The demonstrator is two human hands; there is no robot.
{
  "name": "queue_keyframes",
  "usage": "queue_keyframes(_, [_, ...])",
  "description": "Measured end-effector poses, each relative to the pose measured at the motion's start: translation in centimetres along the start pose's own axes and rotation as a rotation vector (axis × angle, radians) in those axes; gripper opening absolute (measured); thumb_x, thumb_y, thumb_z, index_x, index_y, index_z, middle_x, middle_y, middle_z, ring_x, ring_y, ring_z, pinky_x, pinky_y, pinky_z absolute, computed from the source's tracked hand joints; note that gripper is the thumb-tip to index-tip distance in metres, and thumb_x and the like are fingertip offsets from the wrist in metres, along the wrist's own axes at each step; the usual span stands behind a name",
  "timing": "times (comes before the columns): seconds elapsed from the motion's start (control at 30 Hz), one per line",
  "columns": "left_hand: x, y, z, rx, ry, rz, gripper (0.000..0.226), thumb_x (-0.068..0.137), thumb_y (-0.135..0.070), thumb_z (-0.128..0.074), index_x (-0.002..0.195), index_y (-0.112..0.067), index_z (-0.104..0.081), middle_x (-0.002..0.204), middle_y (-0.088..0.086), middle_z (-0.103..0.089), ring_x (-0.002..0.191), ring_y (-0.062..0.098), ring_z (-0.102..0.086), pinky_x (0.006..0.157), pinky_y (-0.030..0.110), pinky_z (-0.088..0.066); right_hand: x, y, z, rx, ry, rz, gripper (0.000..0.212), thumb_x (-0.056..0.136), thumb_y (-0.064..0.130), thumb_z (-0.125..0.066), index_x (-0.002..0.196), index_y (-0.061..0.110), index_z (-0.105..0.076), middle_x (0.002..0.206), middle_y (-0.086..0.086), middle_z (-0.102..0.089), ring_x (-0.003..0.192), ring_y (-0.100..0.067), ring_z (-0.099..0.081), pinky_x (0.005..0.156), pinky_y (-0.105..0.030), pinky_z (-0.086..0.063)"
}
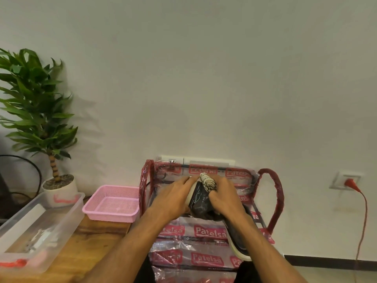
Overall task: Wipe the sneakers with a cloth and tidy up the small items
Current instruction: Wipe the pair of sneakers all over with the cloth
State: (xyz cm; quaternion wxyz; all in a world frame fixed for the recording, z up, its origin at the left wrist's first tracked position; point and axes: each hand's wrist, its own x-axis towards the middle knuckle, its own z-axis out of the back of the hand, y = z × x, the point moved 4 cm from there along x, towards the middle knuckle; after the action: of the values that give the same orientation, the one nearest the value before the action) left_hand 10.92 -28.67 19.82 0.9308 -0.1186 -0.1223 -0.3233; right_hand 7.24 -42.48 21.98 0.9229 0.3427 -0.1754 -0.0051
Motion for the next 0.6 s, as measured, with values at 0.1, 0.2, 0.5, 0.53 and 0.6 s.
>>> queue_keyframes(0.1, [0.3,0.4,-0.3,0.055,-0.023,-0.1,0.104,0.076,-0.042,-0.079,0.155,-0.022,-0.014,0.162,0.001,-0.013,0.147,0.018,-0.017,0.117,0.031,-0.012,0.4,-0.2,0.7,0.009,-0.008,-0.015,0.034,0.083,-0.007,-0.055,0.103,0.017,-0.069,0.081,0.01,-0.062,0.078,-0.008,-0.062,0.074,-0.033,-0.057])
queue_keyframes(0.2, [0.1,0.8,-0.1,0.021,-0.075,-0.122,0.099,0.075,-0.051,-0.077,0.151,-0.021,-0.023,0.158,0.0,-0.028,0.145,0.016,-0.024,0.117,0.031,-0.018,0.5,-0.2,1.7,0.01,-0.041,-0.007,0.042,0.084,-0.007,-0.055,0.114,0.019,-0.067,0.098,0.004,-0.068,0.088,-0.012,-0.063,0.078,-0.029,-0.054])
queue_keyframes(0.5, [-0.8,-0.2,-0.2,-0.185,-0.286,0.06,0.091,0.074,-0.044,-0.077,0.147,-0.017,-0.029,0.145,0.0,-0.04,0.127,0.014,-0.047,0.105,0.027,-0.043,-0.4,2.4,0.9,-0.375,-0.042,0.327,0.06,0.085,-0.005,-0.058,0.139,0.018,-0.049,0.142,-0.002,-0.051,0.133,-0.018,-0.043,0.112,-0.031,-0.029])
queue_keyframes(0.53, [-0.9,-0.2,-0.4,-0.204,-0.294,0.067,0.091,0.074,-0.044,-0.078,0.146,-0.015,-0.031,0.144,0.001,-0.042,0.126,0.015,-0.048,0.104,0.028,-0.044,-0.8,2.4,0.2,-0.421,-0.033,0.358,0.062,0.084,-0.006,-0.059,0.14,0.016,-0.048,0.145,-0.004,-0.049,0.137,-0.019,-0.039,0.116,-0.03,-0.018])
queue_keyframes(0.6, [-1.2,-0.2,-0.8,-0.211,-0.301,0.061,0.092,0.071,-0.043,-0.08,0.145,-0.011,-0.036,0.141,0.004,-0.046,0.125,0.018,-0.051,0.104,0.031,-0.046,-1.8,2.2,-0.9,-0.498,-0.032,0.4,0.068,0.071,-0.008,-0.071,0.134,0.012,-0.056,0.138,-0.007,-0.056,0.133,-0.021,-0.047,0.114,-0.03,-0.01])
